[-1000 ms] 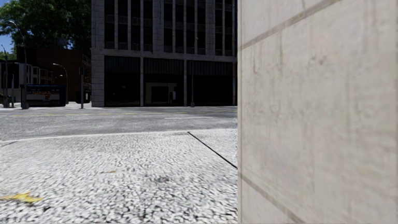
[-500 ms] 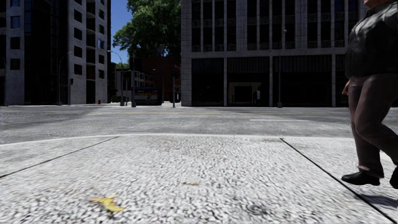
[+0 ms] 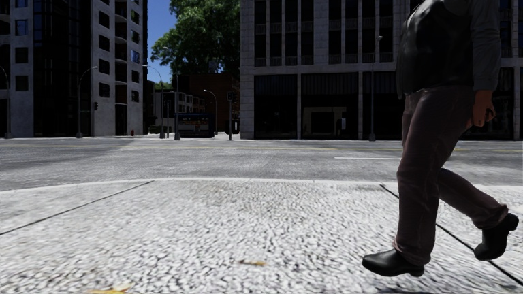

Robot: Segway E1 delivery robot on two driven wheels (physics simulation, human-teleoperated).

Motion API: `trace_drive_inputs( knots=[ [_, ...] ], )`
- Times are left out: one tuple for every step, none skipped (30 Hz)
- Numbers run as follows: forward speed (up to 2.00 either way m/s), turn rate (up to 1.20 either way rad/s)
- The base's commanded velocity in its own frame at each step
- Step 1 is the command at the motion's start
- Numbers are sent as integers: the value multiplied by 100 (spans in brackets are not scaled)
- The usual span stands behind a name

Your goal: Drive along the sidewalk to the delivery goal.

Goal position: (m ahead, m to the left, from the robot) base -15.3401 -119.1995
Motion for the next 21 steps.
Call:
trace_drive_inputs(
  knots=[
    [0, 0],
    [0, 0],
    [0, 0],
    [0, 0],
    [0, 0],
    [0, 0],
    [0, 0],
    [0, 0],
    [0, 0],
    [0, 0],
    [0, 0],
    [0, 0],
    [0, 0],
    [0, 0],
    [0, 0],
    [0, 0],
    [0, 0],
    [0, 0],
    [0, 0],
    [0, 0],
    [0, 0]
  ],
)
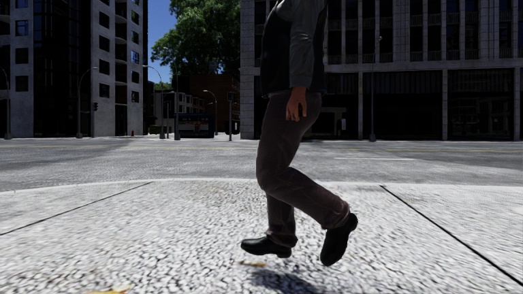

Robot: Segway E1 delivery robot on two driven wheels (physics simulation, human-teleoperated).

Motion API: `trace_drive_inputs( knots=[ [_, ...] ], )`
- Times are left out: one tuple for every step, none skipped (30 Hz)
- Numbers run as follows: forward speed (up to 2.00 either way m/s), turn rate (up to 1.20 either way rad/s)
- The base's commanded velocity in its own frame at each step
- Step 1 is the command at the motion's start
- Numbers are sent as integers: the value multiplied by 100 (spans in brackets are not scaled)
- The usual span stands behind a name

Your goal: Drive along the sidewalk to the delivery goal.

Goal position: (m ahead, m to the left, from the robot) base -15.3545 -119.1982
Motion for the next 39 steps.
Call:
trace_drive_inputs(
  knots=[
    [0, 0],
    [0, 0],
    [0, 0],
    [0, 0],
    [0, 0],
    [0, 0],
    [0, 0],
    [0, 0],
    [0, 0],
    [61, 0],
    [76, -3],
    [76, -3],
    [83, -13],
    [89, -24],
    [93, -39],
    [93, -39],
    [99, -48],
    [108, -53],
    [119, -54],
    [119, -54],
    [123, -55],
    [124, -55],
    [125, -55],
    [125, -55],
    [125, -55],
    [125, -66],
    [125, -75],
    [125, -75],
    [125, -78],
    [125, -78],
    [125, -78],
    [125, -78],
    [125, -79],
    [125, -79],
    [125, -79],
    [125, -81],
    [125, -81],
    [125, -88],
    [125, -89]
  ],
)
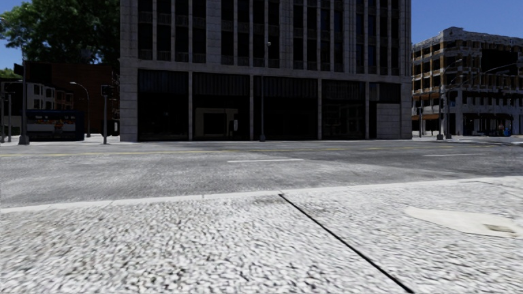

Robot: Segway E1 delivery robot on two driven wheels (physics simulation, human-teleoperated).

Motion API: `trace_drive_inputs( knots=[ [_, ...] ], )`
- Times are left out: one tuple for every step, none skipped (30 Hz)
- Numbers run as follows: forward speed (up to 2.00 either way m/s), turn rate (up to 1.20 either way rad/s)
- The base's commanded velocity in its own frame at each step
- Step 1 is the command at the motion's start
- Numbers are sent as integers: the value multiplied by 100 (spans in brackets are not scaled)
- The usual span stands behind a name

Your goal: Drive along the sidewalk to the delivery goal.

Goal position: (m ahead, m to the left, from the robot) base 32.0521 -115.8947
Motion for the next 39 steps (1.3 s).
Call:
trace_drive_inputs(
  knots=[
    [125, -91],
    [125, -94],
    [125, -94],
    [125, -94],
    [125, -95],
    [125, -95],
    [125, -95],
    [125, -95],
    [125, -95],
    [125, -95],
    [125, -95],
    [125, -95],
    [125, -95],
    [125, -95],
    [125, -95],
    [125, -95],
    [200, -95],
    [200, -95],
    [200, -95],
    [200, -95],
    [200, -95],
    [200, -95],
    [200, -95],
    [200, -95],
    [200, -95],
    [200, -95],
    [200, -95],
    [200, -95],
    [200, -95],
    [200, -95],
    [200, -95],
    [200, -95],
    [200, -95],
    [200, -95],
    [200, -95],
    [200, -95],
    [200, -95],
    [200, -95],
    [200, -95]
  ],
)
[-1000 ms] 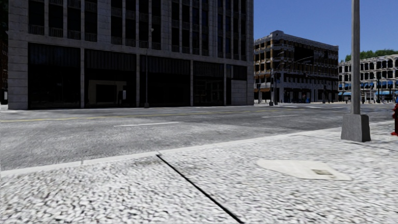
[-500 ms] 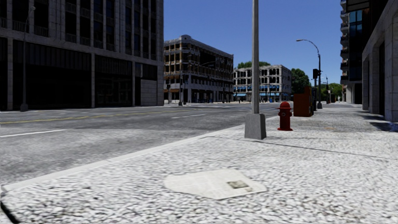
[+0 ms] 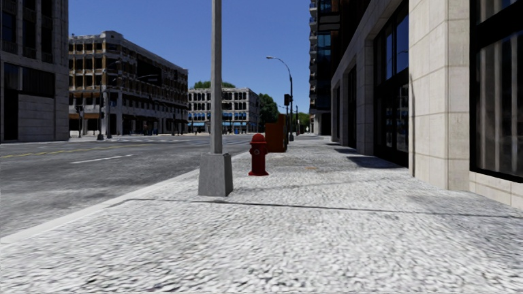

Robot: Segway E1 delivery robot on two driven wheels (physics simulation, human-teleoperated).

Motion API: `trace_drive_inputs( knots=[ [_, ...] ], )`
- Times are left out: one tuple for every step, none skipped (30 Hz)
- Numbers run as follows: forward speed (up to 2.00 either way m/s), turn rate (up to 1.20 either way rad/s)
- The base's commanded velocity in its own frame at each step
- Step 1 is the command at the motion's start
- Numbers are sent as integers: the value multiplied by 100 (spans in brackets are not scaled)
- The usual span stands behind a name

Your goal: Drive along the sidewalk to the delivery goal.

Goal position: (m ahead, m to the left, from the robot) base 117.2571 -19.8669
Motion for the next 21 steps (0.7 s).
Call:
trace_drive_inputs(
  knots=[
    [200, -95],
    [200, -95],
    [200, -95],
    [200, -94],
    [200, -94],
    [200, -80],
    [200, -10],
    [200, 0],
    [200, 0],
    [200, 0],
    [200, 0],
    [200, 0],
    [200, 0],
    [200, 0],
    [200, 0],
    [200, 0],
    [200, 0],
    [200, 0],
    [200, 0],
    [200, 0],
    [200, 0]
  ],
)
